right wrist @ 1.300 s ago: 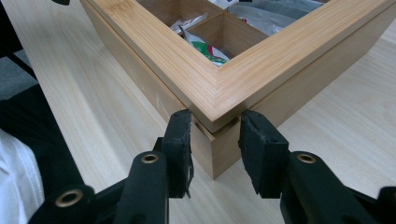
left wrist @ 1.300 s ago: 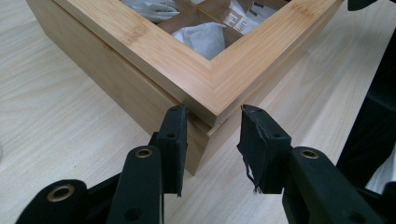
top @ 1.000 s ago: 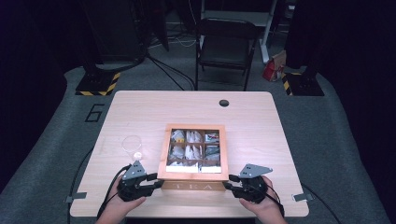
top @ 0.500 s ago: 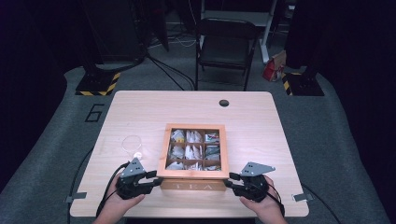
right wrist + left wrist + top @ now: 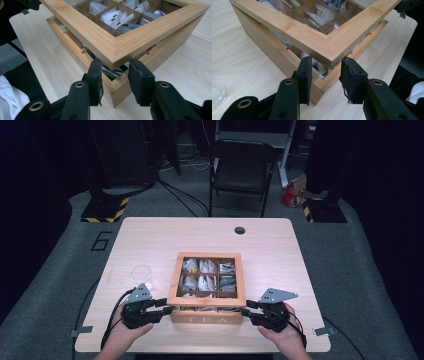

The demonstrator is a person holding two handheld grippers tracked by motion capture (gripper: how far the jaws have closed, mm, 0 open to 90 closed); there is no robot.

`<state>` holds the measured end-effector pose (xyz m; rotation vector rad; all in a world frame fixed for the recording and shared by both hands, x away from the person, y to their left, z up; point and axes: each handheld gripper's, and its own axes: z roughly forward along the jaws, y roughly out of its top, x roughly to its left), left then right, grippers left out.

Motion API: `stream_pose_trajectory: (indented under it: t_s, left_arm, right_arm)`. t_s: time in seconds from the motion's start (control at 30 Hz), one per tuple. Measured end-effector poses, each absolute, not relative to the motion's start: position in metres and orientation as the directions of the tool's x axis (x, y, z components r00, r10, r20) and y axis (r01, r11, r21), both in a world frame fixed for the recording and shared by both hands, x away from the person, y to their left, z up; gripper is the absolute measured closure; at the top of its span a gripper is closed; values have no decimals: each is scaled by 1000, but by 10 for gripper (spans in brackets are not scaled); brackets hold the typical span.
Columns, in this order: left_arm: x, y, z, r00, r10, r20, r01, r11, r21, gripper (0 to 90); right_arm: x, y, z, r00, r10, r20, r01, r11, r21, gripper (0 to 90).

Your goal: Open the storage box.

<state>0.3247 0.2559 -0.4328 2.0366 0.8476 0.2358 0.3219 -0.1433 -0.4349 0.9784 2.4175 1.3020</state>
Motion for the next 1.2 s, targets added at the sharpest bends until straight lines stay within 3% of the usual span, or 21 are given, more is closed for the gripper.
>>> stream_pose_trajectory:
  t_s: [1.03, 1.2]
  left_arm:
    - [341, 256, -401, 735, 658, -167, 475, -323, 818, 631]
    - [347, 252, -401, 734, 666, -133, 459, -342, 820, 613]
  right_arm:
    - [332, -143, -399, -746, 665, 31, 370, 376, 850, 596]
    - [335, -143, -394, -746, 665, 38, 381, 379, 843, 595]
